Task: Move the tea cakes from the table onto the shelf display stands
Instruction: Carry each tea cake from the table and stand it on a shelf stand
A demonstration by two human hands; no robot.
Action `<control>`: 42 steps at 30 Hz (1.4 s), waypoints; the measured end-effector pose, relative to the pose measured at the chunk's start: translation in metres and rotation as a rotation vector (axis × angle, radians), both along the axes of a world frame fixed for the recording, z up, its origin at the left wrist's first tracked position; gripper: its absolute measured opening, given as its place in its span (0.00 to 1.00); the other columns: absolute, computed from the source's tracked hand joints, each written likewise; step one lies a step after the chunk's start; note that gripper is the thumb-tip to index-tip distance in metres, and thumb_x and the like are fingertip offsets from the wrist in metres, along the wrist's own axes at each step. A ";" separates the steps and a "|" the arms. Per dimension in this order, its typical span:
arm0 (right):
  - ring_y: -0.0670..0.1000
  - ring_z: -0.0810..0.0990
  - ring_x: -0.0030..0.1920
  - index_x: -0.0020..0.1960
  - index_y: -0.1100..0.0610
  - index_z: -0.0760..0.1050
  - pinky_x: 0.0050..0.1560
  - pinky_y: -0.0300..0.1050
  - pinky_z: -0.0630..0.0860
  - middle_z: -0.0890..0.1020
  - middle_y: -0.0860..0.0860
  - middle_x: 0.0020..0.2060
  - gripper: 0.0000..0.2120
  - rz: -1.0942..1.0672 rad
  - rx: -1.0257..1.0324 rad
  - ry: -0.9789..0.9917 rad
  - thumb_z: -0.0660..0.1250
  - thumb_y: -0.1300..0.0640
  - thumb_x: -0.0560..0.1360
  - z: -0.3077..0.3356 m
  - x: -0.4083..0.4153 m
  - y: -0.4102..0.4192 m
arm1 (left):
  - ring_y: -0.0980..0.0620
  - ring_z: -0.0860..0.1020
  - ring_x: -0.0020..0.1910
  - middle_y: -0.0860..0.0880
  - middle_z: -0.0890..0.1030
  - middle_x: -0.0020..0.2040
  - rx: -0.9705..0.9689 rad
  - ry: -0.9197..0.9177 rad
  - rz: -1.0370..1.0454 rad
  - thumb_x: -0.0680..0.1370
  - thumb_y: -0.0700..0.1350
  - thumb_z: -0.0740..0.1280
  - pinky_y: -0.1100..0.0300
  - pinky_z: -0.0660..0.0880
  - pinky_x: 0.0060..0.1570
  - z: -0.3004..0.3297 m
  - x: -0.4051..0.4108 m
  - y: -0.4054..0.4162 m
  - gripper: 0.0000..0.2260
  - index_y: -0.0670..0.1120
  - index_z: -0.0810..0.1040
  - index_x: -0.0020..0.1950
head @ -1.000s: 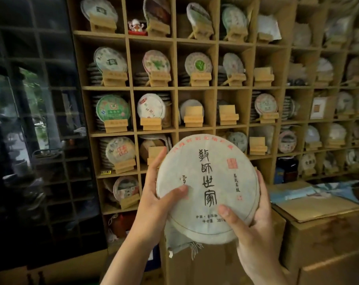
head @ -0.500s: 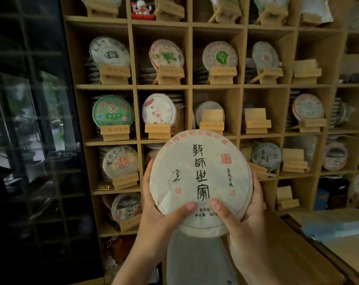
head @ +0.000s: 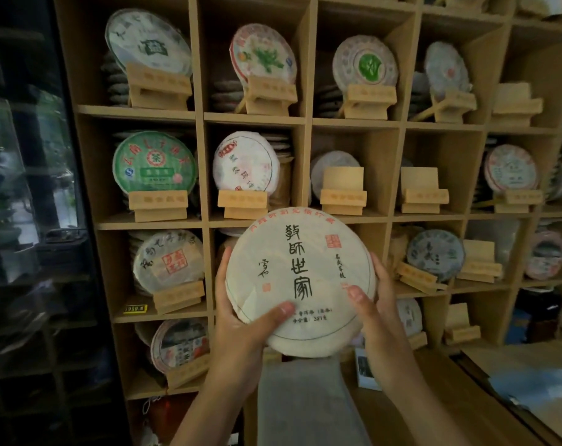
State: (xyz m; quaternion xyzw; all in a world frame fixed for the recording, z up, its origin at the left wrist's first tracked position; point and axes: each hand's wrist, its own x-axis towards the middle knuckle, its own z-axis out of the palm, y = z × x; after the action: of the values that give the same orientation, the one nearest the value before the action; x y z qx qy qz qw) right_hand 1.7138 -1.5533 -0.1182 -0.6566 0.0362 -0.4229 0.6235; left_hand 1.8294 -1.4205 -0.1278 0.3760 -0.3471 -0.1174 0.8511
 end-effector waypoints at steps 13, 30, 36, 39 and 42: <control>0.50 0.82 0.60 0.66 0.29 0.66 0.52 0.58 0.82 0.80 0.44 0.62 0.41 -0.101 0.129 0.065 0.80 0.47 0.59 -0.005 0.093 -0.044 | 0.50 0.81 0.59 0.54 0.80 0.62 0.076 0.015 -0.272 0.55 0.40 0.85 0.41 0.81 0.47 -0.012 0.122 -0.061 0.51 0.70 0.66 0.70; 0.45 0.83 0.57 0.69 0.32 0.66 0.45 0.54 0.84 0.81 0.41 0.61 0.42 -0.240 0.145 -0.033 0.80 0.52 0.61 -0.041 0.130 -0.107 | 0.60 0.77 0.61 0.58 0.81 0.59 0.441 -0.030 0.037 0.77 0.55 0.67 0.60 0.73 0.55 -0.066 0.220 -0.106 0.15 0.68 0.71 0.62; 0.44 0.82 0.58 0.70 0.34 0.66 0.45 0.48 0.83 0.79 0.42 0.63 0.42 -0.284 0.104 -0.057 0.79 0.50 0.61 -0.043 0.138 -0.126 | 0.51 0.70 0.69 0.53 0.72 0.68 0.675 -0.205 0.303 0.77 0.38 0.70 0.46 0.71 0.67 -0.116 0.290 -0.113 0.27 0.53 0.66 0.73; 0.46 0.80 0.61 0.71 0.34 0.65 0.49 0.50 0.83 0.78 0.42 0.65 0.42 -0.303 0.082 -0.048 0.80 0.48 0.61 -0.044 0.140 -0.135 | 0.54 0.69 0.68 0.56 0.70 0.68 0.709 -0.243 0.321 0.74 0.38 0.73 0.54 0.74 0.63 -0.125 0.313 -0.120 0.32 0.51 0.64 0.74; 0.44 0.80 0.61 0.71 0.33 0.65 0.49 0.49 0.83 0.78 0.40 0.65 0.45 -0.326 0.075 -0.039 0.82 0.42 0.59 -0.045 0.143 -0.141 | 0.57 0.66 0.67 0.59 0.67 0.66 0.743 -0.183 0.280 0.72 0.39 0.75 0.58 0.71 0.62 -0.130 0.330 -0.130 0.38 0.56 0.60 0.76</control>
State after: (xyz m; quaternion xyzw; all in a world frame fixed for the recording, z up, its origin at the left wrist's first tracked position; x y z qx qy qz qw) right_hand 1.8567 -1.6939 -0.1629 -0.6099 0.1463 -0.5294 0.5713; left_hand 2.1598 -1.5508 -0.2579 0.7104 -0.3006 -0.0837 0.6308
